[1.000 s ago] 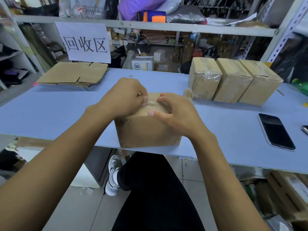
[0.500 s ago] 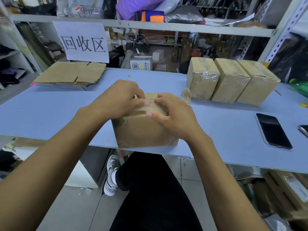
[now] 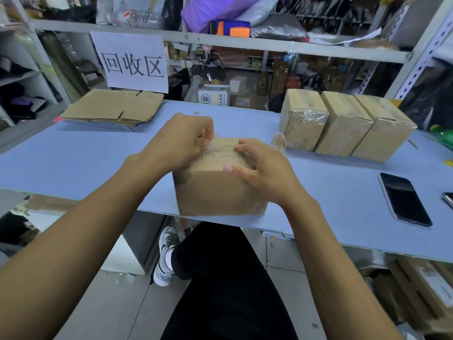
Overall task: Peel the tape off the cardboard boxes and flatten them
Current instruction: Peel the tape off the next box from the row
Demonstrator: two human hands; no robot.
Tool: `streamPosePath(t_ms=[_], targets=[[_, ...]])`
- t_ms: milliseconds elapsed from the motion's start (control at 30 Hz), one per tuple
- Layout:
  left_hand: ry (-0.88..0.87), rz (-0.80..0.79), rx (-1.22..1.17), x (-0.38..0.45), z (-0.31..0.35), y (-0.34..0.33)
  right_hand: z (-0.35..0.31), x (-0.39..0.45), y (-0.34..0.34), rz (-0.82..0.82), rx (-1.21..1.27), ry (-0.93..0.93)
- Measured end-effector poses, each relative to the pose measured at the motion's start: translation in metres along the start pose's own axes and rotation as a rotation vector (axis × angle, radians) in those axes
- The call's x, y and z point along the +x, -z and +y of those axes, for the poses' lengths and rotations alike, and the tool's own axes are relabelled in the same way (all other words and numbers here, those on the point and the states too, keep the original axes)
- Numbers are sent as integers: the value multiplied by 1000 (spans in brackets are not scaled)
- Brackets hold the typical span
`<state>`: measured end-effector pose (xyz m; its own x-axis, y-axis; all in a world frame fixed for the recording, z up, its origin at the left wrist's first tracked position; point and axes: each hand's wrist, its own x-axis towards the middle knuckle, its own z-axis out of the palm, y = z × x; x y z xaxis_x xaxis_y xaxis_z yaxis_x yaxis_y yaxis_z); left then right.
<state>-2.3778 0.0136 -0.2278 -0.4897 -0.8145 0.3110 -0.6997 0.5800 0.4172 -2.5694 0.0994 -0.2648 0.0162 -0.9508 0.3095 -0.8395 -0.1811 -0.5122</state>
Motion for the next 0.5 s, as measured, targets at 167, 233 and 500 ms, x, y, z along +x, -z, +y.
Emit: streamPosePath(t_ms=[167,233,500], targets=[[87,64,1,-15,-34,33,-4,7,10,-108,-72,-35],[124,59,27,-21,-41,39,-14,16,15,-179,-153,-41],[144,-6,-62,-24,-34,28,-53,51,-18,-278,-348,71]])
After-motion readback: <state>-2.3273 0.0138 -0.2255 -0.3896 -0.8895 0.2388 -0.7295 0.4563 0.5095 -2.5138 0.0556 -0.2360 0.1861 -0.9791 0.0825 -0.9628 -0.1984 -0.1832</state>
